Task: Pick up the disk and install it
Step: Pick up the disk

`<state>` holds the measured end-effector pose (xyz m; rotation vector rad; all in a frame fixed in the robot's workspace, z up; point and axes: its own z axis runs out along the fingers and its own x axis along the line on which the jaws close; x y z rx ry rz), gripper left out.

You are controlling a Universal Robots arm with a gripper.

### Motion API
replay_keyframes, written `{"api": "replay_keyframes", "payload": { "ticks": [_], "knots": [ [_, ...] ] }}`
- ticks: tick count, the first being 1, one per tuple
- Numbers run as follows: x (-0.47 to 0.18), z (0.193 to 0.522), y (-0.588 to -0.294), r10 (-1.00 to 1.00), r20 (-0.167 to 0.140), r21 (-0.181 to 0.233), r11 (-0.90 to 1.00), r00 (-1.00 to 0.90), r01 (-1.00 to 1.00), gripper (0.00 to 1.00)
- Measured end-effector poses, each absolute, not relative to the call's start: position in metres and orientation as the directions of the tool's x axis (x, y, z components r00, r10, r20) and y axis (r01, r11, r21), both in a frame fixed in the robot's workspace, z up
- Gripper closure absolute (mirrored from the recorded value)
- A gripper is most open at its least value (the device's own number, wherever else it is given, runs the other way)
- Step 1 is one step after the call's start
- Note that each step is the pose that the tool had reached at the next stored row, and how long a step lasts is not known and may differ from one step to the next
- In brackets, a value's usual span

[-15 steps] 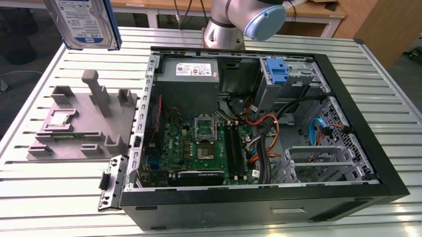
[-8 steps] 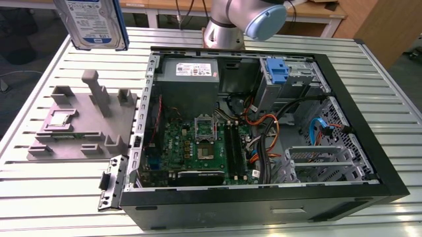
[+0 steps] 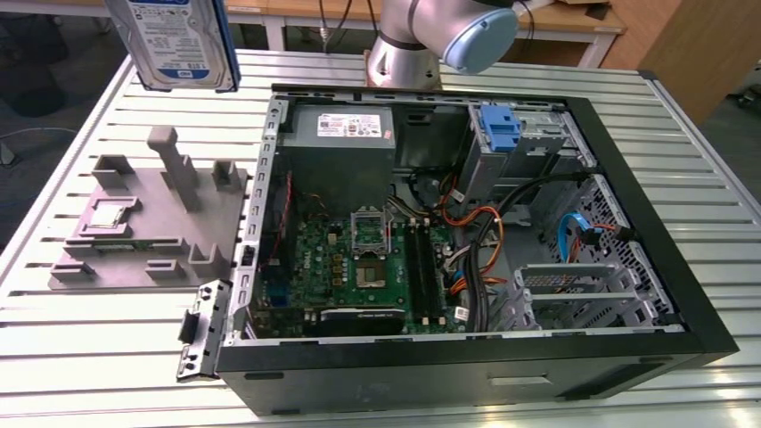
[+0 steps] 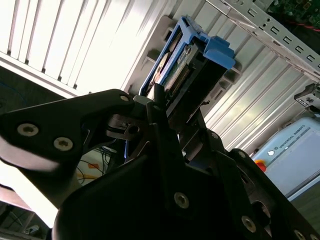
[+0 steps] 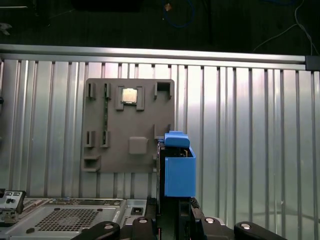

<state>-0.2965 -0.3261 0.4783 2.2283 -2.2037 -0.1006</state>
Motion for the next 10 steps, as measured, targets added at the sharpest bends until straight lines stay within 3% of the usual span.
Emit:
{"api": "replay_keyframes", "payload": {
  "ticks": [10],
  "knots": [
    [-0.296, 0.478, -0.338, -0.999, -0.041, 0.049, -0.012, 0.01, -0.999, 0.65]
  ]
}}
